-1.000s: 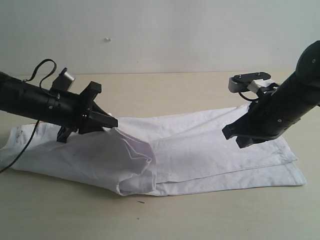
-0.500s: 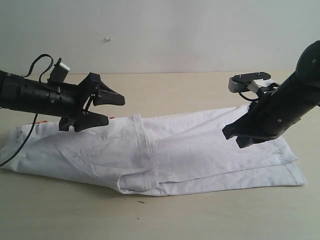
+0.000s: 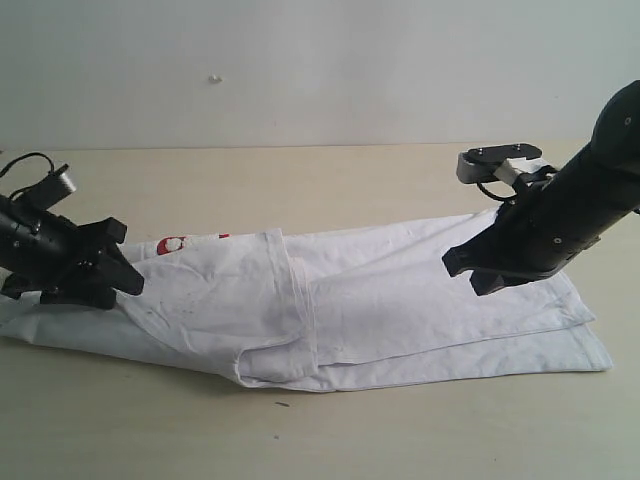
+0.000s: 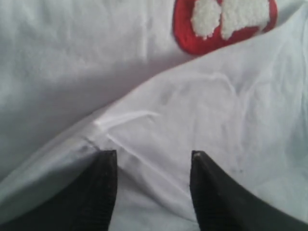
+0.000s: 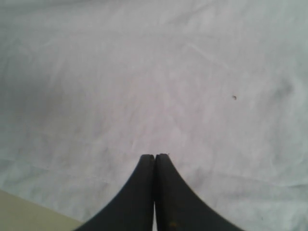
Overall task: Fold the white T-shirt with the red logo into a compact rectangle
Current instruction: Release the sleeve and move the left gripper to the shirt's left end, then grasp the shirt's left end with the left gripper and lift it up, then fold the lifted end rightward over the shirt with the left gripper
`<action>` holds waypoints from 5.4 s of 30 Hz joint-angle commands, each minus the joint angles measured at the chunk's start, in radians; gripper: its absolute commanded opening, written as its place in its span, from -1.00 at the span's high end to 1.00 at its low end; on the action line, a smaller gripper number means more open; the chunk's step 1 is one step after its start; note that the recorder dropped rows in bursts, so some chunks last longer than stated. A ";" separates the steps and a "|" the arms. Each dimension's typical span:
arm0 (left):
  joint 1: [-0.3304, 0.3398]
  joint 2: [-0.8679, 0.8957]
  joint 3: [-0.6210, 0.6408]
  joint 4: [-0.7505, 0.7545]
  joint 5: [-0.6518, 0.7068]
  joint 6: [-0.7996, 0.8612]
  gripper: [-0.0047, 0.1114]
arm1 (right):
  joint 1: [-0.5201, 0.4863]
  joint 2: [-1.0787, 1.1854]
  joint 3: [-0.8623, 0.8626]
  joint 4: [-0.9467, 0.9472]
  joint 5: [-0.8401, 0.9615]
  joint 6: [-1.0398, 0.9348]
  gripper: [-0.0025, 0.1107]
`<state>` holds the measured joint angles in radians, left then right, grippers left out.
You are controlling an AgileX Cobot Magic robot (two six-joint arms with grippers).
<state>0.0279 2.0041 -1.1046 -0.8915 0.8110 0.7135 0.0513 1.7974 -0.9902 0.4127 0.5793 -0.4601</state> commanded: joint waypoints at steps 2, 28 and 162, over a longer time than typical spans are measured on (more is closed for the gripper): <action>0.066 -0.090 -0.037 0.020 0.030 -0.014 0.03 | -0.005 -0.005 -0.004 0.005 -0.005 -0.009 0.96; 0.311 0.004 -0.047 0.129 0.052 -0.014 -0.56 | -0.005 -0.005 -0.004 0.033 0.002 -0.009 0.96; -0.568 0.202 -0.402 -0.120 0.126 -0.021 0.17 | -0.005 -0.029 -0.004 -0.072 -0.047 0.199 0.96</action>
<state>-0.5226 2.1851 -1.5167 -1.0335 0.9355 0.7058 0.0506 1.7729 -0.9902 0.2900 0.5743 -0.1906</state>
